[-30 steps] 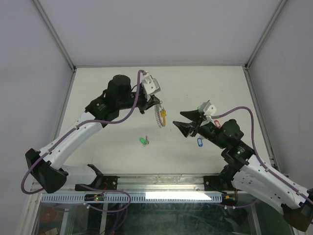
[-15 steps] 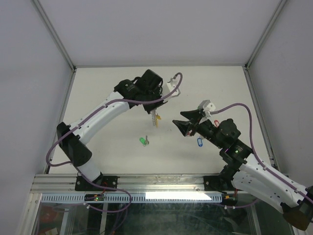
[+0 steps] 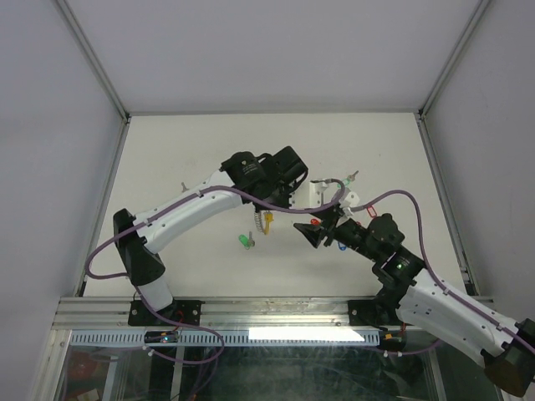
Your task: Put the keys on the keyring
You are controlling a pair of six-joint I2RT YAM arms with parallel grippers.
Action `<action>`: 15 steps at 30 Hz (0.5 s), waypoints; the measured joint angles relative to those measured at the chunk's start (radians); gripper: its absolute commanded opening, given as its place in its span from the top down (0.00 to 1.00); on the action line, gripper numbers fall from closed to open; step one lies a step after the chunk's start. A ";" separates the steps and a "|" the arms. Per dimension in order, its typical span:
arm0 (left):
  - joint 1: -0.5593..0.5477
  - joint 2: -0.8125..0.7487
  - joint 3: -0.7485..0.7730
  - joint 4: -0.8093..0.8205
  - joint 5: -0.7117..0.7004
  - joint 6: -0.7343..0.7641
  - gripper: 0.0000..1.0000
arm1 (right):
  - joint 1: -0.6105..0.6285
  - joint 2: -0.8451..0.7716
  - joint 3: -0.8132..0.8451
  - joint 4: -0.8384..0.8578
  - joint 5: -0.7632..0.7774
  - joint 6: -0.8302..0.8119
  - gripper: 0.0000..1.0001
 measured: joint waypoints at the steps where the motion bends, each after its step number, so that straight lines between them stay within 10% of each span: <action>1: -0.006 -0.006 0.000 0.000 0.001 0.019 1.00 | 0.000 -0.001 -0.014 0.010 -0.021 0.000 0.44; 15: -0.013 -0.110 0.000 0.009 0.118 0.162 1.00 | 0.000 -0.017 -0.191 0.231 -0.130 0.114 0.45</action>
